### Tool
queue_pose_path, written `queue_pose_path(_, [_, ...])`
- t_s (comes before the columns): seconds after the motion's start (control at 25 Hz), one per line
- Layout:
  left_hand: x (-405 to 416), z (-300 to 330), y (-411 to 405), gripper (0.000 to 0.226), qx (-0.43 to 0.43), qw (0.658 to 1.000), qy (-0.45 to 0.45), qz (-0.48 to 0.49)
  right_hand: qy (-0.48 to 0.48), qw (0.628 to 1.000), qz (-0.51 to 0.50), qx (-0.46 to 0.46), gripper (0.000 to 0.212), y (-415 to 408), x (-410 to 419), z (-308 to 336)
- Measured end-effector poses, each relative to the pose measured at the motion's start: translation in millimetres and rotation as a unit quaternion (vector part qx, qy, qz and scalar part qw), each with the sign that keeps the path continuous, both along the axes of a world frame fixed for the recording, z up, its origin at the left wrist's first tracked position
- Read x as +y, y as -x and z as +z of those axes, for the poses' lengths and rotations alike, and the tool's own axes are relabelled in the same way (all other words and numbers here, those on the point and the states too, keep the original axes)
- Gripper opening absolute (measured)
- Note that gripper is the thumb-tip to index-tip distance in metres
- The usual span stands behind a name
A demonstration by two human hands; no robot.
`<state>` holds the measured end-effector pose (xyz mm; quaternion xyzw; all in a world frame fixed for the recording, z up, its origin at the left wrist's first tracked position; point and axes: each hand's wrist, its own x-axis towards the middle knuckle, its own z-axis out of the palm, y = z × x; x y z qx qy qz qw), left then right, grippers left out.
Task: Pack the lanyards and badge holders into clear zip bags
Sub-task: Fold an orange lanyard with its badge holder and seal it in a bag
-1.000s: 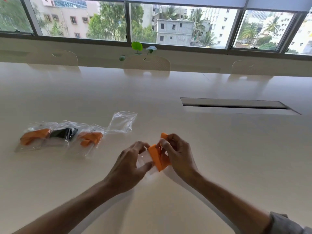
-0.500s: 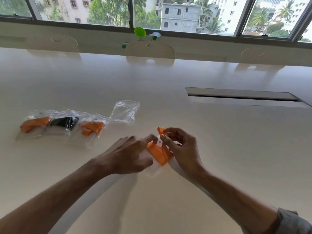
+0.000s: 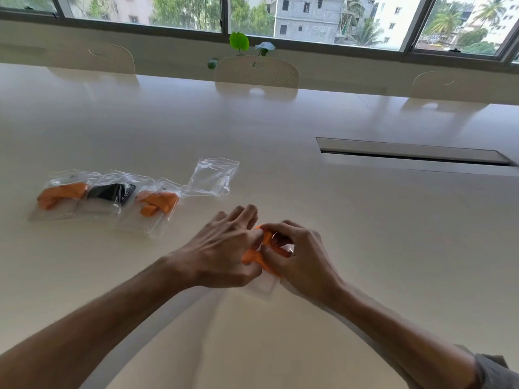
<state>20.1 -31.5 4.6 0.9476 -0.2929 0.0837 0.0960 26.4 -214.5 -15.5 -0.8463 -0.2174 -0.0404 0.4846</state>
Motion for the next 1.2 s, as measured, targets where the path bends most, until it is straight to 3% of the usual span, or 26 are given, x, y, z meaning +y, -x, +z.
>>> queue_pose_path(0.28, [5.5,-7.7,0.4,0.013,0.160,0.977,0.138,0.012,0.072,0.996,0.025,-0.042,0.021,2.4,-0.6,-2.0])
queue_pose_path(0.52, [0.7,-12.8,0.2,0.030,0.215,0.951,0.175,0.136,0.075,0.996,0.017,-0.054,0.019,3.6,2.7,-1.9])
queue_pose_path(0.64, [-13.0,-15.6,4.1,0.038,0.194,0.918,0.268,0.218,0.081,0.995,0.030,-0.040,0.022,3.9,2.8,-0.1])
queue_pose_path(0.76, [-20.9,-17.2,12.6,0.030,0.155,0.879,0.377,0.249,0.082,0.995,0.060,-0.012,0.029,7.4,4.0,2.9])
queue_pose_path(0.88, [-23.7,-19.9,14.8,0.024,0.108,0.898,0.363,0.225,0.091,0.994,0.057,-0.015,0.035,9.8,7.0,4.7])
queue_pose_path(1.08, [-27.1,-23.2,12.1,0.027,0.026,0.937,0.294,0.186,0.038,0.997,0.066,0.030,0.008,10.1,8.5,6.4])
queue_pose_path(1.2, [-26.9,-23.3,13.8,0.029,0.008,0.948,0.274,0.160,0.000,0.992,0.092,0.086,0.029,7.9,7.2,9.5])
